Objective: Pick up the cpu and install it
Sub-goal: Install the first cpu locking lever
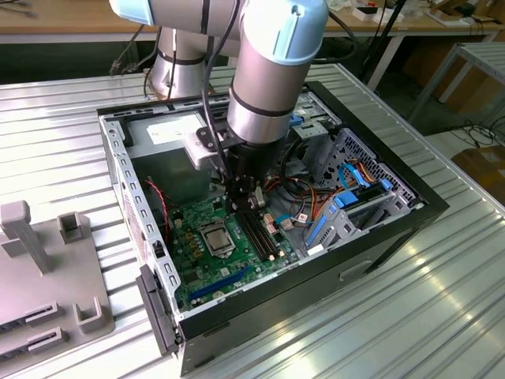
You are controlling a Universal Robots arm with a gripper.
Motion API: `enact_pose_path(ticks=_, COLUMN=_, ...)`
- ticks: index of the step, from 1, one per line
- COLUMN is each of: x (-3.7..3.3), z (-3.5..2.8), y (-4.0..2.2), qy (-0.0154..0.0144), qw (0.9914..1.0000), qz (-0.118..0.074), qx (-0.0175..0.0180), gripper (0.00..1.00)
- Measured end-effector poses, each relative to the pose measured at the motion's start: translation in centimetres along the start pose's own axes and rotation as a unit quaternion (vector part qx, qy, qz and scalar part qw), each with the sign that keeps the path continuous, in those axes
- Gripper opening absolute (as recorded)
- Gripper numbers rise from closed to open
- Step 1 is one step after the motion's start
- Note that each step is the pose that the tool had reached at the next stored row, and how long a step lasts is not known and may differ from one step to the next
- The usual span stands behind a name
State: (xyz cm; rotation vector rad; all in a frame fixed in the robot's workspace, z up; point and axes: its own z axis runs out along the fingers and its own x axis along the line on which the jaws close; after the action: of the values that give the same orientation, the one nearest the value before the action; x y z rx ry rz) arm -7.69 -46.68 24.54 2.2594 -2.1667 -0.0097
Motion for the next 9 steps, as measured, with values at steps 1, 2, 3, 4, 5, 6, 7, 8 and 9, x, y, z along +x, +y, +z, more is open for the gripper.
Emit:
enact_pose_path(ticks=1, x=0.13, z=0.0, y=0.01, qy=0.0, qw=1.0, qz=-0.001, qx=0.0, gripper=0.11)
enact_pose_path(ticks=2, x=0.22, z=0.01, y=0.01, qy=0.0, qw=1.0, qz=-0.001, qx=0.0, gripper=0.11)
enact_pose_path(ticks=3, x=0.33, z=0.02, y=0.01, qy=0.0, qw=1.0, qz=-0.002, qx=0.0, gripper=0.11)
enact_pose_path(ticks=4, x=0.43, z=0.05, y=0.02, qy=0.0, qw=1.0, qz=-0.003, qx=0.0, gripper=0.11)
enact_pose_path(ticks=5, x=0.53, z=0.08, y=0.02, qy=0.0, qw=1.0, qz=-0.003, qx=0.0, gripper=0.11)
enact_pose_path(ticks=6, x=0.63, z=0.13, y=0.03, qy=0.0, qw=0.99999, qz=-0.004, qx=0.0, gripper=0.11)
enact_pose_path(ticks=7, x=0.75, z=0.18, y=0.03, qy=0.0, qw=0.99999, qz=-0.004, qx=0.0, gripper=0.11)
enact_pose_path(ticks=8, x=0.86, z=0.21, y=0.03, qy=0.0001, qw=0.99999, qz=-0.005, qx=0.0, gripper=0.11)
enact_pose_path(ticks=9, x=1.08, z=0.27, y=0.04, qy=0.0001, qw=0.99998, qz=-0.006, qx=0.0, gripper=0.11)
